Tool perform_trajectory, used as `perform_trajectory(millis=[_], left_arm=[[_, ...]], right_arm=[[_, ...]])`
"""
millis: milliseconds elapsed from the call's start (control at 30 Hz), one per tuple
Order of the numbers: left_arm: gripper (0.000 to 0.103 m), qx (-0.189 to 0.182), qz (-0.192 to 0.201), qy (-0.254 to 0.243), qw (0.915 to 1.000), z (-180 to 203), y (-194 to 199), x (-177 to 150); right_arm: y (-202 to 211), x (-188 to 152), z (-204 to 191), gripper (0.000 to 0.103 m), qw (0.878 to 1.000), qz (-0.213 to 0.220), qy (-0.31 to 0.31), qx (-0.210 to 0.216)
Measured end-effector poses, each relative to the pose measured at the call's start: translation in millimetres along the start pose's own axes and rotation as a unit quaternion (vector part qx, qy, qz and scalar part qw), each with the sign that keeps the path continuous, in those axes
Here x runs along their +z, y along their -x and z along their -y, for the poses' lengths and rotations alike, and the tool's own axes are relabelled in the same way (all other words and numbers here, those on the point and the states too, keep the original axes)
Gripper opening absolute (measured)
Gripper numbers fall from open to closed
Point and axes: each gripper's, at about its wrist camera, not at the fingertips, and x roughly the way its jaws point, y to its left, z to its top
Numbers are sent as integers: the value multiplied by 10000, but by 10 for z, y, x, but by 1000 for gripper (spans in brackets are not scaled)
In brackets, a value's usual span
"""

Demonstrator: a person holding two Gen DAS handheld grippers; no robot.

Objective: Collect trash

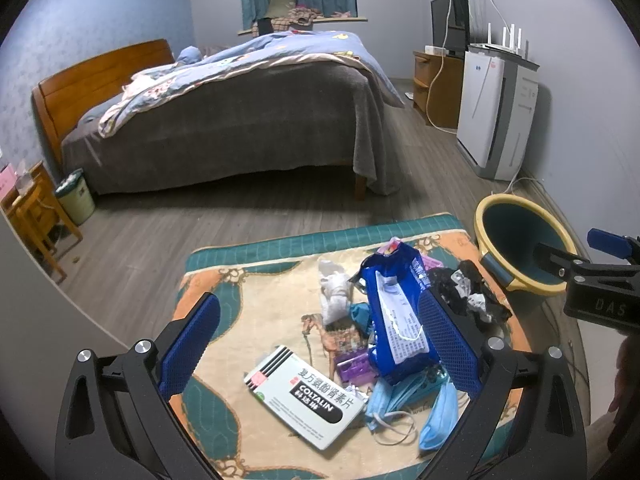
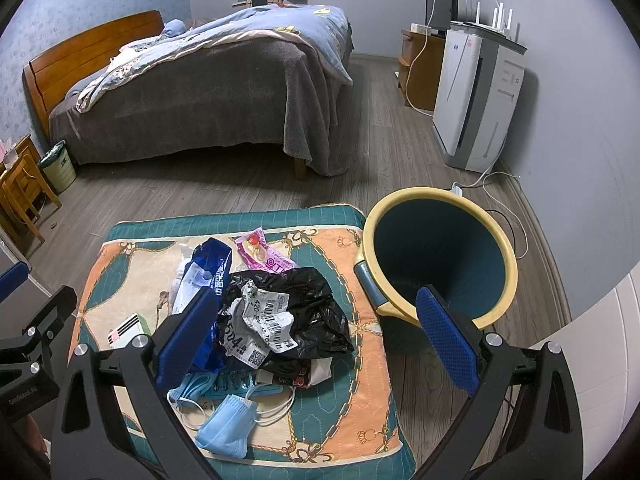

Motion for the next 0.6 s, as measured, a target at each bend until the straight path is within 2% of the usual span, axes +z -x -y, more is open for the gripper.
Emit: perform_trajectory(millis=[600], left_arm=[[98, 10, 1, 2, 10000, 4, 0, 2]], right_arm=[[-31, -38, 2, 98, 10000, -24, 2, 1]])
